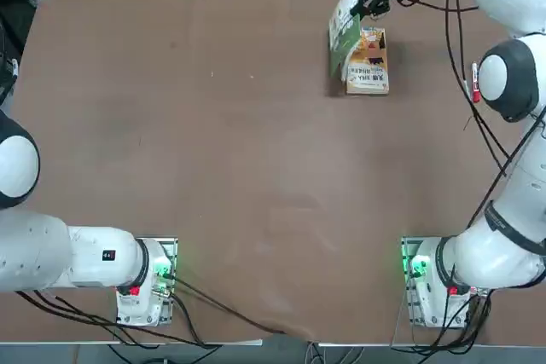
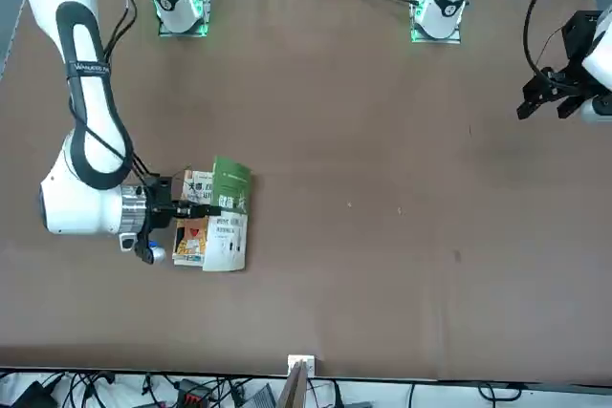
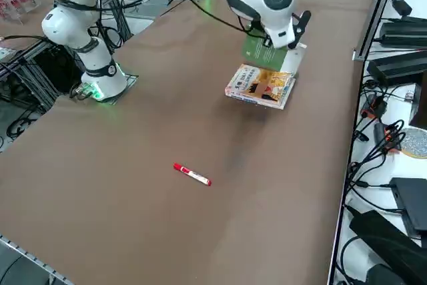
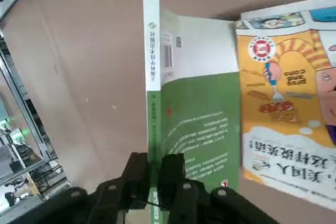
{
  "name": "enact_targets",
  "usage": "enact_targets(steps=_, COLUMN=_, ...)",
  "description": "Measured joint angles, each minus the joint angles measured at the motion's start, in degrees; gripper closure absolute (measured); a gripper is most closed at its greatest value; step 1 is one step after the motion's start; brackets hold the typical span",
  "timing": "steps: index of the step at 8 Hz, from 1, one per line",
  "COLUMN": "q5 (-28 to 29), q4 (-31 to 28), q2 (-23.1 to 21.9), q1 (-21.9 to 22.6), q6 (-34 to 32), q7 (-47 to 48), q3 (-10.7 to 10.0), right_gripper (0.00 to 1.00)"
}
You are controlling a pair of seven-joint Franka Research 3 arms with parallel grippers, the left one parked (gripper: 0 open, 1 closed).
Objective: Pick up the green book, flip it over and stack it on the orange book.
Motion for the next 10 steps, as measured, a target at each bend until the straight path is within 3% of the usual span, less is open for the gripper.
enact_targets(steps=2, q5=3.35, q4=-1.0, q2=-0.07, q1=-0.33, q6=0.03, q7=-1.73, q3=0.0, right_gripper=0.89)
enact_targets(steps=10, q5=4.13, q4=-10.42, q2=-3.54, q1=-5.12, q6=-0.14, q7=-14.72, q3=-0.71, right_gripper=0.89)
